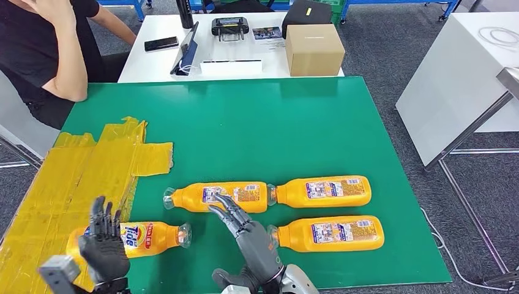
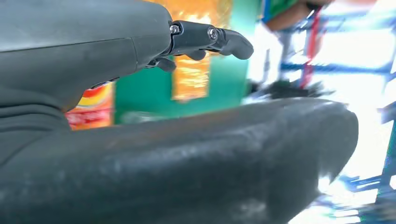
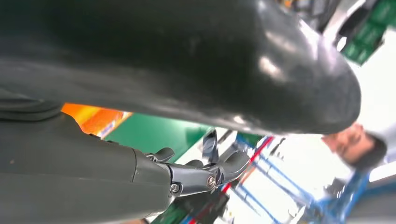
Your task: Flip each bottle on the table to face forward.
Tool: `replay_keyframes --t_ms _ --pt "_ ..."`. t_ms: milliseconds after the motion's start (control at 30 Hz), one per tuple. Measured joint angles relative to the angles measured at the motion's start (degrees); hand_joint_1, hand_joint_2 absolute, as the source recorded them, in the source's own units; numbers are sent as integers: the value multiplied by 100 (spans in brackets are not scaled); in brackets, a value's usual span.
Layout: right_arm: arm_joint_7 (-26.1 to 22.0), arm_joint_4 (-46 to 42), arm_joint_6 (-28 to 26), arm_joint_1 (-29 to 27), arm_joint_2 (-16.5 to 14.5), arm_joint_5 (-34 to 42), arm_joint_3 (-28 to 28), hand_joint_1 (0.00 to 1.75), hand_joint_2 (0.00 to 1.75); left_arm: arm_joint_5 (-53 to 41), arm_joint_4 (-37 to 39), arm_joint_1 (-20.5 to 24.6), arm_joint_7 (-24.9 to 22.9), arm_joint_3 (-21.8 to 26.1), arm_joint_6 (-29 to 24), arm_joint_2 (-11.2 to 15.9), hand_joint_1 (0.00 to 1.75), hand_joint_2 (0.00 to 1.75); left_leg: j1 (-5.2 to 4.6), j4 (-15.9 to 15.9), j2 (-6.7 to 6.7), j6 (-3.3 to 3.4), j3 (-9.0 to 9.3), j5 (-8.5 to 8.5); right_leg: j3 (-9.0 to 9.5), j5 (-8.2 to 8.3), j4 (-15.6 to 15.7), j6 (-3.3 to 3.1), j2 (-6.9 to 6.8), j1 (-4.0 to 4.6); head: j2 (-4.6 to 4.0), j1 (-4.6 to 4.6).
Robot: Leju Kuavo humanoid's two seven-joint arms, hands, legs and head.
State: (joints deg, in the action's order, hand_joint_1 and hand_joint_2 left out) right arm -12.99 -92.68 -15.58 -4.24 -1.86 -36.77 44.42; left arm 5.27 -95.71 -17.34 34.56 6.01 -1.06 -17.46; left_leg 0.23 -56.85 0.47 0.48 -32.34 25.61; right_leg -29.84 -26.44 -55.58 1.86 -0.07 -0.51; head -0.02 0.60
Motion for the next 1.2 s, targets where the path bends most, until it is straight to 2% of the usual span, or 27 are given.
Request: replay_keyframes --t_ms 100,367,567,700,800,967,1067,1200 --pt "61 -269 -218 -142 101 19 -26 0 175 337 -590 -294 231 -105 -98 -120 0 0 0 0 0 0 -10 1 -11 -1 0 0 0 0 0 1" --pt "365 -761 -620 -413 333 36 -45 0 175 78 -1563 -802 355 -555 -196 -244 0 0 0 1 0 1 -9 5 -51 -4 2 0 0 1 0 1" --pt "1147 -1068 -1145 -548 605 -370 76 0 175 -212 -1836 -1076 262 -911 -159 -257 0 0 -1 1 5 2 -8 7 -70 -4 3 3 4 -4 0 2" --pt "1918 -1346 -1532 -557 780 -953 141 0 175 -220 -1855 -1199 264 -990 -115 -258 0 0 -2 1 8 2 -5 7 -73 -4 3 3 6 -6 0 3" --pt "2343 -1619 -1706 -647 1050 -1295 226 0 175 -218 -1855 -1252 265 -1013 -86 -258 0 0 -3 1 7 3 -10 7 -72 -5 3 4 5 -7 0 0" --pt "3363 -1965 -2164 -922 1546 -1899 442 0 175 -253 -1844 -1301 256 -1020 -57 -258 0 0 -6 1 -1 8 -12 12 -68 -12 4 14 2 -9 0 1" --pt "3629 -2123 -2326 -1210 1733 -1982 599 0 175 -255 -1831 -1354 254 -1016 -19 -258 0 0 -8 1 -3 9 -19 12 -27 -12 3 18 1 -10 0 4" --pt "3738 -2197 -2346 -1293 1814 -1980 638 0 175 -253 -1814 -1366 253 -1014 7 -261 0 0 -9 1 7 9 -4 15 -48 -14 4 18 8 -10 0 5"
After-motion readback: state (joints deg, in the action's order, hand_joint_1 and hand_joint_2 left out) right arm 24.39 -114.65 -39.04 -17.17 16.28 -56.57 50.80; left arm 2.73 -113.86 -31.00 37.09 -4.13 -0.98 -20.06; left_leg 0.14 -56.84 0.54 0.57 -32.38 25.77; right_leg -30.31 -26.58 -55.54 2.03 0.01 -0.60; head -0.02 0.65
